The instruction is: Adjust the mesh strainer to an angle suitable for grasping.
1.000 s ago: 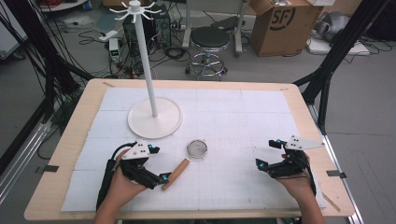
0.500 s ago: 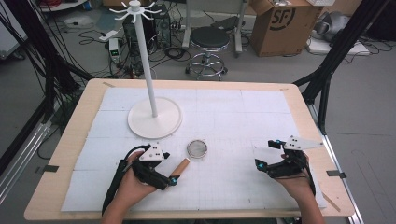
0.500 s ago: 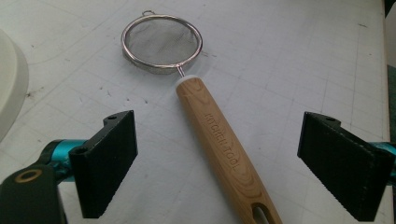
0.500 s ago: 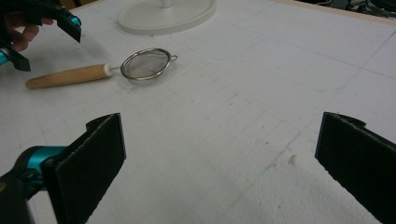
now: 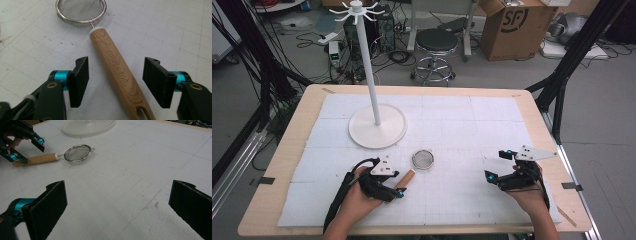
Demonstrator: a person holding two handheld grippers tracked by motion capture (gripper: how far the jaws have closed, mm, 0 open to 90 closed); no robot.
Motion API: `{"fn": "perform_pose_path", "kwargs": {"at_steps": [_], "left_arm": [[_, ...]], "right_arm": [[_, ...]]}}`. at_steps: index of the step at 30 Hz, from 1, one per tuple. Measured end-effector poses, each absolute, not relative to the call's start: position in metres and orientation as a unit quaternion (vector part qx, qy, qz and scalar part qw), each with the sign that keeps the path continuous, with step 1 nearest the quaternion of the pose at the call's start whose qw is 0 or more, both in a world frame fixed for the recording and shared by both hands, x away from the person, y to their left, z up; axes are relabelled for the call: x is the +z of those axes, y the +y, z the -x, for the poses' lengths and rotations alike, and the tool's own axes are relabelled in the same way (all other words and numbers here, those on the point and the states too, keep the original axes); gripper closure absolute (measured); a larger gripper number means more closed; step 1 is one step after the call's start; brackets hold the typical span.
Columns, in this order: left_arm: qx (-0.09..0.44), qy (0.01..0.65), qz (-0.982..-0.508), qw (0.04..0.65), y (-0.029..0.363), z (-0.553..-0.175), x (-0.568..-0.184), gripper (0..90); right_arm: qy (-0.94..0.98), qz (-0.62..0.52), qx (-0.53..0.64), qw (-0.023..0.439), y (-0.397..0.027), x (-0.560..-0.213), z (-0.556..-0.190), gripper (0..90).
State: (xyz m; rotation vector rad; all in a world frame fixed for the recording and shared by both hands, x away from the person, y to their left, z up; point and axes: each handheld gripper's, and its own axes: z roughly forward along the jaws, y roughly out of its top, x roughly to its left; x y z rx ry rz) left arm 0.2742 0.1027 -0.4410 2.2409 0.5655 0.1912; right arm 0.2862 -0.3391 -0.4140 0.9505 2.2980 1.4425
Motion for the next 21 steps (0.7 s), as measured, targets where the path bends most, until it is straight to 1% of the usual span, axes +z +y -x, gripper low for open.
{"fn": "perform_pose_path", "kwargs": {"at_steps": [2, 3, 4, 6, 7, 11, 18, 21], "left_arm": [[0.077, 0.226, -0.888, 0.392, 0.102, -0.274, -0.442, 45.9], [0.076, 0.226, -0.89, 0.39, 0.101, -0.273, -0.443, 45.9], [0.077, 0.222, -0.892, 0.385, 0.1, -0.273, -0.443, 48.3], [0.077, 0.222, -0.892, 0.387, 0.1, -0.273, -0.443, 49.2], [0.077, 0.222, -0.891, 0.388, 0.099, -0.273, -0.443, 51.3], [0.075, 0.219, -0.893, 0.386, 0.098, -0.272, -0.443, 53.7], [0.085, 0.212, -0.902, 0.366, 0.092, -0.27, -0.444, 54.1], [0.089, 0.21, -0.903, 0.364, 0.092, -0.27, -0.443, 56.7]], "right_arm": [[0.793, -0.327, 0.497, 0.133, -0.339, -0.414, -0.286, 0.5], [0.793, -0.327, 0.497, 0.133, -0.339, -0.414, -0.286, 0.5], [0.794, -0.326, 0.496, 0.135, -0.339, -0.415, -0.287, 0.5], [0.795, -0.326, 0.495, 0.135, -0.339, -0.415, -0.287, 0.5], [0.795, -0.327, 0.494, 0.134, -0.338, -0.415, -0.287, 0.5], [0.795, -0.326, 0.494, 0.133, -0.338, -0.415, -0.287, 0.5], [0.797, -0.325, 0.492, 0.133, -0.337, -0.415, -0.287, 0.5], [0.796, -0.326, 0.492, 0.132, -0.338, -0.415, -0.287, 0.5]]}}
